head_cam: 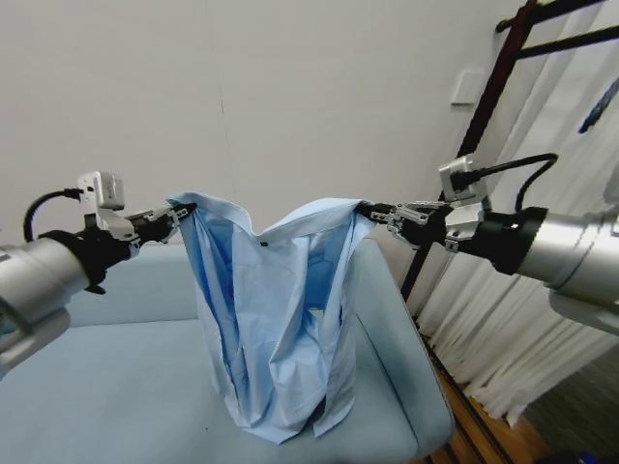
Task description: Pick up the clothes from the sofa and hang them on the clothes hanger.
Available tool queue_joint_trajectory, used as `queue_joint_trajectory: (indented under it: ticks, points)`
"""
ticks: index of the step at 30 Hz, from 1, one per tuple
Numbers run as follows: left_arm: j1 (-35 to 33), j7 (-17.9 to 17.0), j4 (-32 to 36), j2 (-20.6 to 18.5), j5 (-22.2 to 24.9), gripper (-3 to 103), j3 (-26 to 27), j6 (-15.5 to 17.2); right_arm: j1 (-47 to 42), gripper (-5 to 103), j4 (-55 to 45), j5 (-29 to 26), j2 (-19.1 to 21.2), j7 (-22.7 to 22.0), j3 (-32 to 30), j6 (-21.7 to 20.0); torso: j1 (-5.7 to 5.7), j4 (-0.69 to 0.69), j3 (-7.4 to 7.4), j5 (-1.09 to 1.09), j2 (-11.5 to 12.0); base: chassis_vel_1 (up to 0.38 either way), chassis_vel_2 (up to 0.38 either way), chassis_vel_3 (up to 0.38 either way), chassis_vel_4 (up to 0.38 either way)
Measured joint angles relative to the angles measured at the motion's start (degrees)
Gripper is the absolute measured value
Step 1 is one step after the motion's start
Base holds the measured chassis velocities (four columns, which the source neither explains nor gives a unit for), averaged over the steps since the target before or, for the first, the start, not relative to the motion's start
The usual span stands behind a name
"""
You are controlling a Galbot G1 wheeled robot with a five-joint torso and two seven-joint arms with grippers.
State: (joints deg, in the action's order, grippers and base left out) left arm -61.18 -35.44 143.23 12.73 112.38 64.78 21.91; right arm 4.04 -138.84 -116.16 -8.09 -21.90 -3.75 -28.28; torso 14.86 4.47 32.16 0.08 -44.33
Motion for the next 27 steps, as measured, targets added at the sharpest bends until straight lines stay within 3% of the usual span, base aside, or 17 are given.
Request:
queue_joint_trajectory:
  ticks: [1, 3, 5, 8, 9, 12, 15, 16, 20, 23, 27]
  points:
    - [0.45, 2.97, -0.02, 0.25, -5.30, 1, -1.83, -0.83, -0.32, 0, 1.07, 2.34, -1.15, 0.30, 0.35, 0.70, 0.00, 0.00, 0.00, -0.01, 0.00, 0.000, 0.000, 0.000, 0.000]
    - [-1.51, 6.90, -0.02, 0.94, -11.11, 1, -2.78, -1.82, -1.29, 0, 2.45, 5.62, -3.68, 0.79, 1.23, 1.25, 0.00, 0.01, 0.00, 0.01, 0.00, 0.000, 0.000, 0.000, 0.000]
    - [-2.52, 8.22, -0.02, 1.38, -12.74, 1, -3.01, -2.24, -1.73, 0, 2.86, 7.05, -5.03, 0.89, 1.95, 1.45, 0.00, 0.00, 0.01, 0.01, 0.00, 0.000, 0.000, 0.000, 0.000]
    - [-5.21, 12.42, -1.37, 2.38, -17.66, 1, -4.38, -3.45, -3.88, 0, 5.02, 15.13, -10.63, 1.57, 4.84, 2.32, 0.00, 0.00, 0.00, -0.01, 0.00, 0.000, 0.000, 0.000, 0.000]
    - [-5.21, 12.42, -1.37, 2.38, -17.66, 1, -4.38, -3.45, -3.88, 0, 5.02, 15.13, -10.63, 1.57, 4.84, 2.32, 0.00, 0.00, 0.00, -0.01, 0.00, 0.000, 0.000, 0.000, 0.000]
    - [-6.65, 16.31, -6.81, 2.25, -23.72, 1, -6.26, -4.75, -4.78, 0, 9.92, 23.33, -17.29, 2.40, 8.26, 2.83, 0.01, -0.03, 0.01, -0.01, 0.00, 0.000, 0.000, 0.000, 0.000]
    - [-6.95, 20.61, -13.59, 0.67, -26.26, 1, -7.25, -6.03, -4.70, 0, 15.02, 28.05, -22.55, 3.73, 10.00, 3.03, 0.02, -0.02, 0.02, -0.01, 0.00, 0.000, 0.000, 0.000, 0.000]
    - [-6.95, 20.61, -13.59, 0.67, -26.26, 1, -7.25, -6.03, -4.70, 0, 15.02, 28.05, -22.55, 3.73, 10.00, 3.03, 0.02, -0.02, 0.02, -0.01, 0.00, 0.000, 0.000, 0.000, 0.000]
    - [-6.98, 27.17, -21.93, -2.14, -28.02, 1, -9.14, -8.77, -3.94, 0, 19.54, 31.50, -27.57, 6.14, 11.02, 2.98, 0.02, -0.01, 0.02, -0.02, 0.00, 0.000, 0.000, 0.000, 0.000]
    - [-7.26, 29.54, -24.18, -2.50, -28.78, 1, -10.17, -10.02, -4.25, 0, 20.76, 32.89, -29.04, 7.27, 11.36, 2.93, 0.02, -0.01, 0.01, -0.02, 0.00, 0.000, 0.000, 0.000, 0.000]
    - [-7.03, 31.52, -25.85, 1.81, -35.19, 1, -14.67, -12.07, -6.98, 0, 22.90, 36.97, -32.06, 9.15, 11.75, 2.96, 0.02, 0.00, 0.01, -0.01, 0.00, 0.000, 0.000, 0.000, 0.000]
